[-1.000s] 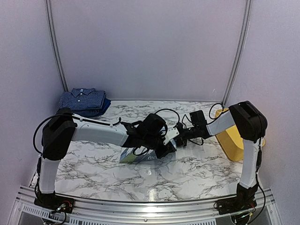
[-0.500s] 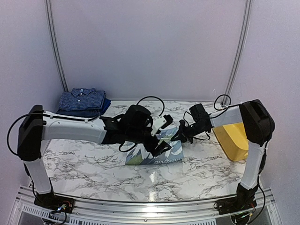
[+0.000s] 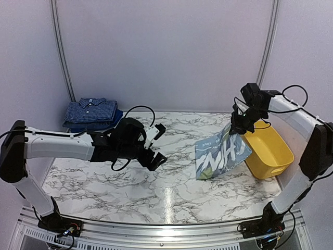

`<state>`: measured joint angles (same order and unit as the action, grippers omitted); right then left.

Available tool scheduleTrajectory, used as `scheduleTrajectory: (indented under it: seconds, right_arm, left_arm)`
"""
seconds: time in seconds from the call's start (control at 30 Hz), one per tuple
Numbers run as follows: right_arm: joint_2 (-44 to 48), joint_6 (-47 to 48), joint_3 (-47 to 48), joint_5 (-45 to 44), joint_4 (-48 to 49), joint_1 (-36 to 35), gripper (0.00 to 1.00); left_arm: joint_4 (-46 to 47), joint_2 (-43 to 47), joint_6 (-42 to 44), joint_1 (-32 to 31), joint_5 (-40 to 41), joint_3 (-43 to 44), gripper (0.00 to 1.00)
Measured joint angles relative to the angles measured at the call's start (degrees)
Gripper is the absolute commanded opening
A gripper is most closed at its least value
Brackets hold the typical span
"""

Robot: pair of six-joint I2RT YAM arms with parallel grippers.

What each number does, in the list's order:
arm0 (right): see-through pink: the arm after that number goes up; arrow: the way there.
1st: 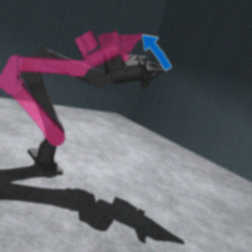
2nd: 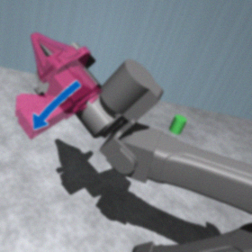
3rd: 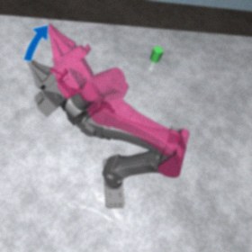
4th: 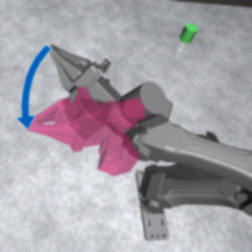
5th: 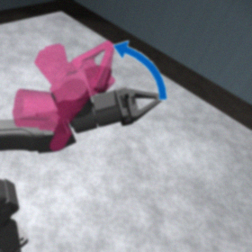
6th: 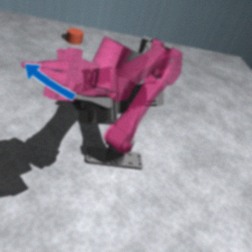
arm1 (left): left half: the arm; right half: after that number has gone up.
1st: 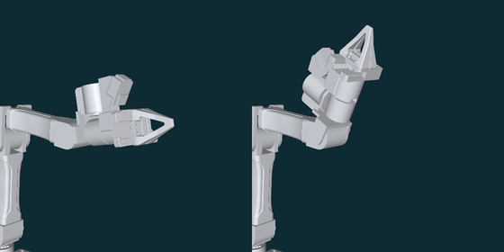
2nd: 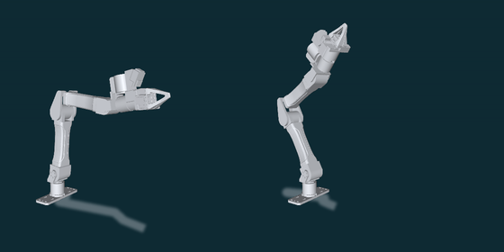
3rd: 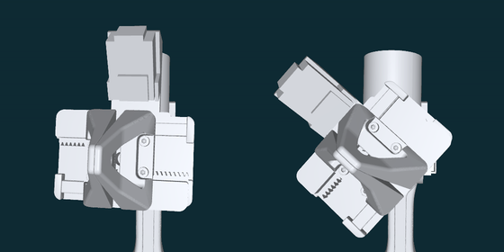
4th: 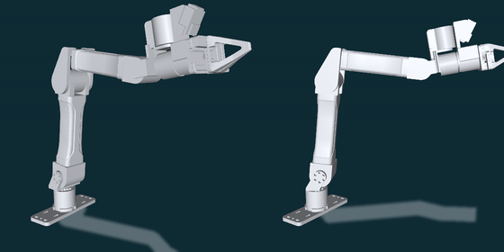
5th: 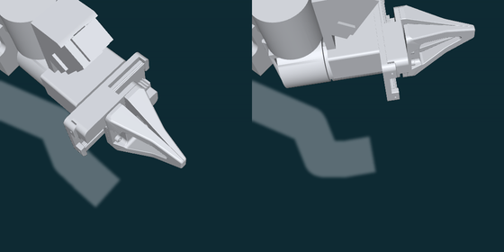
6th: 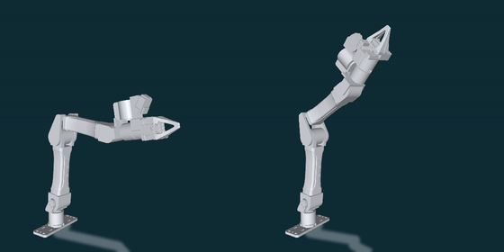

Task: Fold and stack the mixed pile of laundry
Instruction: Turn over the square-folded T-shirt at the center of the board.

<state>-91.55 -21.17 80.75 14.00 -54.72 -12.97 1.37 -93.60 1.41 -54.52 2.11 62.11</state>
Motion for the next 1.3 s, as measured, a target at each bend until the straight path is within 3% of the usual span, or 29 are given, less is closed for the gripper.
scheduleTrajectory:
  seconds: [0.17,0.33,0.6,0.77,0.9,1.03,1.2,1.3]
  right_arm:
    - [0.7,3.7,13.4,-11.5,-11.6,0.0,0.00]
    - [-3.6,4.3,22.7,-17.3,-18.1,-4.1,0.00]
    - [-23.5,1.0,26.1,-10.6,-14.4,-19.2,0.00]
    - [-37.7,-2.6,35.1,-3.3,-10.5,-26.8,0.00]
    - [-44.1,-6.3,40.0,4.3,-4.4,-31.3,0.36]
    - [-45.5,-10.1,40.0,14.4,3.3,-34.1,0.60]
    - [-41.0,-11.7,36.8,22.2,13.5,-33.3,0.61]
    - [-31.0,-10.7,27.3,24.8,18.5,-29.7,0.58]
  left_arm:
    - [-0.4,3.6,-0.4,0.8,2.0,-3.3,0.99]
    - [-2.0,8.0,-1.9,2.1,4.3,-6.4,0.99]
    - [-6.3,16.7,-7.2,4.4,8.4,-13.0,0.99]
    - [-7.3,24.7,-12.8,7.5,9.3,-17.4,0.99]
    - [-7.6,28.6,-16.8,8.5,10.0,-19.7,0.99]
    - [-8.4,30.9,-21.4,9.2,10.6,-21.9,0.99]
    - [-9.2,32.1,-26.1,9.9,10.2,-22.0,0.99]
    - [-8.5,29.7,-28.1,9.9,6.7,-21.0,0.99]
